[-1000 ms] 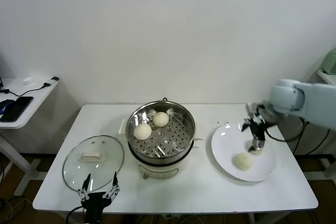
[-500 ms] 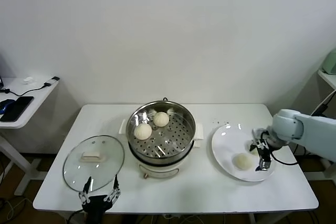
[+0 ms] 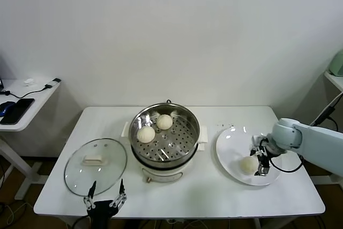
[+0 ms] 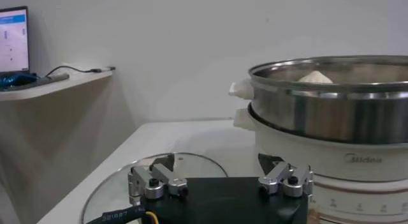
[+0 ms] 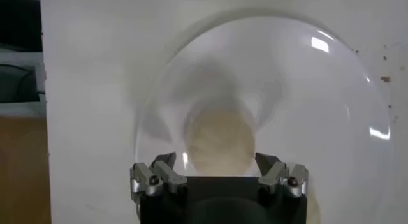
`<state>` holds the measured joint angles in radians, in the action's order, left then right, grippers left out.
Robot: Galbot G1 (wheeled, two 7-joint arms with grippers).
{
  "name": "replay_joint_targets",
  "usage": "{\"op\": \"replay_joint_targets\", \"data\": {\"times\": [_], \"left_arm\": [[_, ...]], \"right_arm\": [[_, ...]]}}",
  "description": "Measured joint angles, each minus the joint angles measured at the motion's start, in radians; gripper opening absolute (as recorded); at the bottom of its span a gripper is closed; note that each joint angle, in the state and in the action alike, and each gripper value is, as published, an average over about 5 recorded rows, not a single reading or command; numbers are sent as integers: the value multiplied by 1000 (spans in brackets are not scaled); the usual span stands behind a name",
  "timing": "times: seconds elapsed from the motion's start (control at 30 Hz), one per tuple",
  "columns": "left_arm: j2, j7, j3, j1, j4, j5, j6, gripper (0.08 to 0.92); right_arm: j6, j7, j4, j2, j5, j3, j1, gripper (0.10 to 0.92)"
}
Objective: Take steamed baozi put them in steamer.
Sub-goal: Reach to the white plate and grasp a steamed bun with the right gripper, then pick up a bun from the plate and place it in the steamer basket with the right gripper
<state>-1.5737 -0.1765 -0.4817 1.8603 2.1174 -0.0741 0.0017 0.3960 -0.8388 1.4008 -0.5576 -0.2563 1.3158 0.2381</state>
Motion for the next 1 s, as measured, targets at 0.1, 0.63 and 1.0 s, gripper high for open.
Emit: {"op": "replay_joint_targets", "data": {"times": [0.1, 0.63, 1.0], "left_arm": [[-2, -3, 6, 3, 1, -6, -2, 823], [-3, -7, 24, 7, -4, -28, -4, 823], [0, -5, 24, 11, 12, -23, -2, 823]], "right_arm": [[3, 3, -10, -9, 2, -10, -9, 823], [7, -7, -61, -60, -14, -31, -37, 664], [-26, -48, -7, -57, -65, 74, 131, 636]]}}
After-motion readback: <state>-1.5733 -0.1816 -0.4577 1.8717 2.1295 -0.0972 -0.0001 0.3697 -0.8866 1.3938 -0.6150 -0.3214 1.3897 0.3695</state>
